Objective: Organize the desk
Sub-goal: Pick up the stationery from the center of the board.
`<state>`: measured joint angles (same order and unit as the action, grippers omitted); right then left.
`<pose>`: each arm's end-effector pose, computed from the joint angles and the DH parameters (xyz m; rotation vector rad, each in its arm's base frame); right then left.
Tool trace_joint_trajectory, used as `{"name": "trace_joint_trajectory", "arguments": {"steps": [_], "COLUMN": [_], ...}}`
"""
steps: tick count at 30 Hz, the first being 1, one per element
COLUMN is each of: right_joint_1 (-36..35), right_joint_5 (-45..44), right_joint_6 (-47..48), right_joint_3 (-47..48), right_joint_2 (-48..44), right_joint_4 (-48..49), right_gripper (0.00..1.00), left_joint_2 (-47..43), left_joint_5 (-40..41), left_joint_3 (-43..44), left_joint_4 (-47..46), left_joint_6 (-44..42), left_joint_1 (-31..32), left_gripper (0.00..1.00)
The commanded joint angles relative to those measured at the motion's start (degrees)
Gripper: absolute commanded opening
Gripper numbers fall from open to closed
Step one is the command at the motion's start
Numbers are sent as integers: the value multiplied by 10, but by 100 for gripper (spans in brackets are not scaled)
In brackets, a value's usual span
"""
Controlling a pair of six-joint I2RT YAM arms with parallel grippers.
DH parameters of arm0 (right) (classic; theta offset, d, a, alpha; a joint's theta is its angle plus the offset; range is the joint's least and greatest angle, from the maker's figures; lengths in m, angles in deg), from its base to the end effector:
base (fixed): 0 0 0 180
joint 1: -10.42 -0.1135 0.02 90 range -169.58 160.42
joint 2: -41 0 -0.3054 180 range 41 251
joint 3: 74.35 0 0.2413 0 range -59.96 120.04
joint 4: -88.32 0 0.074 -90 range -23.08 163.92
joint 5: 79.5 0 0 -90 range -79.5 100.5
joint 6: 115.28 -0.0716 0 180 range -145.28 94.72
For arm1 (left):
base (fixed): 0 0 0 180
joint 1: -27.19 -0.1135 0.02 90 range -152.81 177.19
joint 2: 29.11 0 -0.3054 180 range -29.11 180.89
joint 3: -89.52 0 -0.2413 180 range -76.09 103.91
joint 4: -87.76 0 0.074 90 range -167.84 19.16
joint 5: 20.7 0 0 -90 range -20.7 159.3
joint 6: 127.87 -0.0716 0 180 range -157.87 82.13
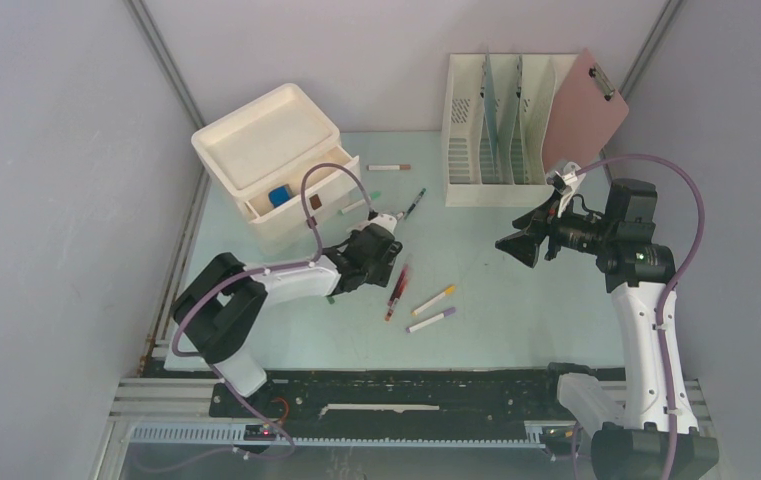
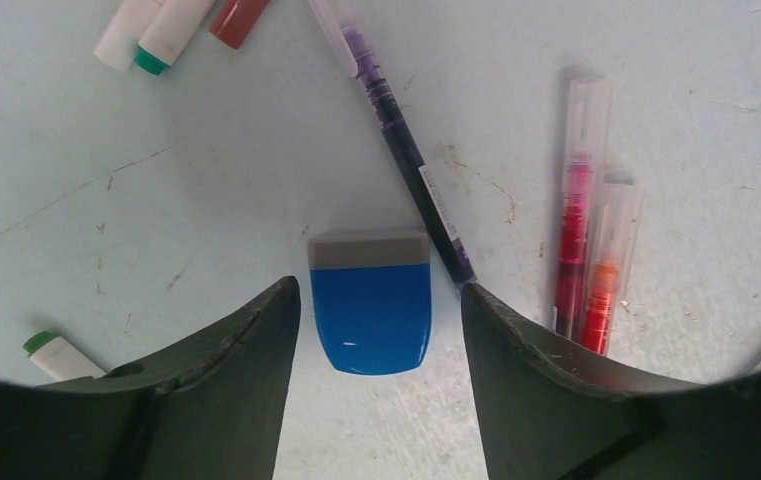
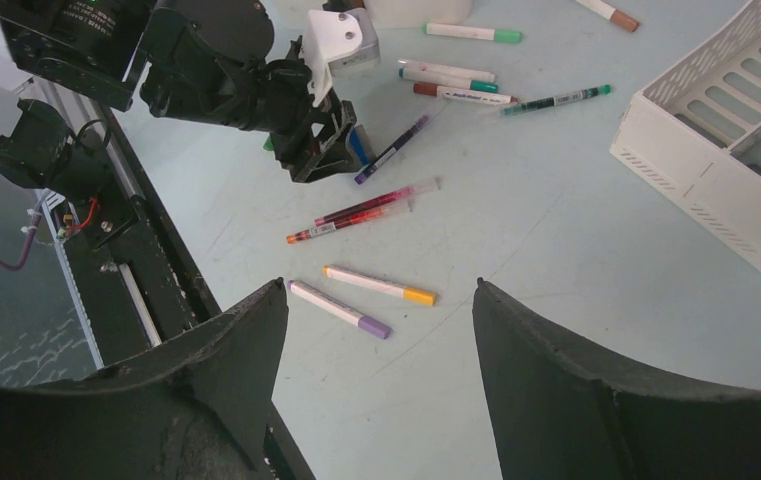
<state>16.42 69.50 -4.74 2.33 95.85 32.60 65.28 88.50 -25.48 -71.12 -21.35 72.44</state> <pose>0.1657 0.0443 0.3911 -0.7913 1.7731 0.7963 0.2587 -0.2275 0.1903 0.4515 2.3464 -0.0932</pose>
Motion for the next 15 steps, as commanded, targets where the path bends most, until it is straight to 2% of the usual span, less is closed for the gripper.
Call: {"name": "trace_joint_trajectory", "arguments": {"steps": [1, 15], "right_joint_1": [2, 0], "right_joint_5": [5, 3], "right_joint_6": [8, 8], "right_joint_3": [-1, -1], "right_joint_2": [-3, 1], "right_joint_4": [4, 4], "right_gripper": [76, 76], "left_joint_2": [10, 47], "left_joint_5": [26, 13], "left_joint_3": [25, 41], "left_joint_4": [21, 27], "left_joint_6": [-26, -25], "left_joint_1": [3, 3], "left_gripper": [67, 60]}}
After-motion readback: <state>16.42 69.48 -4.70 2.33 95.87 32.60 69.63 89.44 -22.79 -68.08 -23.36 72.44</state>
